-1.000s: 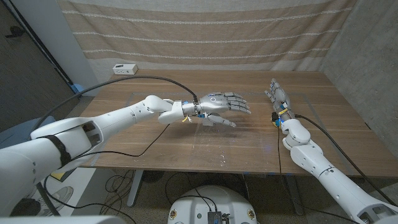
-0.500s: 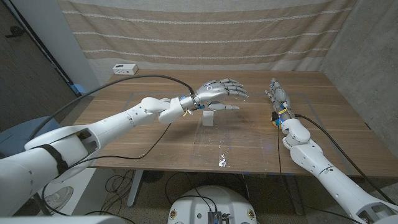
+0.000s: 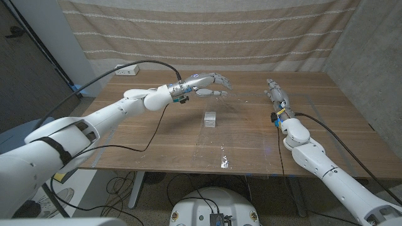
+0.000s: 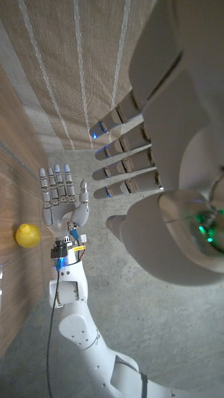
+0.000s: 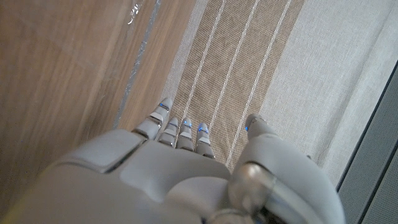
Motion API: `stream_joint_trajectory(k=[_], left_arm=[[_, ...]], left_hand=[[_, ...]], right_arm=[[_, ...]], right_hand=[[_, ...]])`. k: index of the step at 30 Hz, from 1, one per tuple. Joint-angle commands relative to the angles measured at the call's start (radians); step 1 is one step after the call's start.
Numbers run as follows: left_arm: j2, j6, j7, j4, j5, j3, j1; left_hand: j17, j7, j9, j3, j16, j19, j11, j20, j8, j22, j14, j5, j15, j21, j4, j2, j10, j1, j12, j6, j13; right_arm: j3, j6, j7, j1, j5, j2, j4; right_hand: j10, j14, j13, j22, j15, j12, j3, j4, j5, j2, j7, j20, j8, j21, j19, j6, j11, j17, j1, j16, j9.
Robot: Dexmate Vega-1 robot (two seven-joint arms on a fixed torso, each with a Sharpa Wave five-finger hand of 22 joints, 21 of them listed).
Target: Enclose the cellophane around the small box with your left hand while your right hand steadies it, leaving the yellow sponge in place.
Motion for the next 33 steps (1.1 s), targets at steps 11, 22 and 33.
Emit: stream_joint_trajectory(k=[11,22,33], left_arm=[[0.139,0.063,-0.667,-0.126,-0.568,-0.187,0.137],[0.173,0.171,-0.871,-0.180,-0.747,-0.240,0.174],[0.299,0.222,-0.695,-0.398,-0.409,-0.335,0.266]], left_hand=[[-0.003,0.055,0.008,0.149,0.002,0.005,0.008,0.006,0.002,0.007,0.012,0.025,-0.007,-0.007,-0.111,-0.007,0.076,0.059,0.012,0.124,-0.020],[-0.006,0.141,0.005,0.248,0.006,-0.016,0.038,0.012,0.018,0.008,0.049,0.049,-0.001,-0.016,-0.093,-0.011,0.216,-0.007,0.040,0.288,-0.032],[-0.008,-0.011,0.006,0.480,-0.011,-0.023,-0.085,0.000,-0.058,0.006,-0.003,0.128,-0.046,-0.028,-0.278,-0.028,0.159,0.312,-0.035,0.187,-0.042]], right_arm=[[-0.078,-0.190,-0.221,-0.042,-0.327,-0.037,-0.219],[-0.135,-0.393,-0.307,-0.075,-0.534,-0.062,-0.361],[-0.219,-0.567,-0.325,-0.091,-0.714,-0.067,-0.463]], right_hand=[[0.121,0.113,0.004,0.007,0.004,0.024,0.050,-0.116,-0.010,-0.004,-0.005,0.032,0.035,0.016,0.061,0.159,-0.008,0.004,0.141,0.019,0.006],[0.247,0.267,0.009,0.011,-0.028,0.041,0.066,-0.147,-0.016,-0.021,-0.027,0.048,0.038,0.029,0.126,0.266,-0.015,0.010,0.246,0.054,0.007],[0.361,0.399,0.017,0.018,-0.097,0.063,0.067,-0.152,-0.008,-0.042,-0.004,0.040,0.044,0.047,0.193,0.357,-0.054,0.035,0.338,0.107,0.009]])
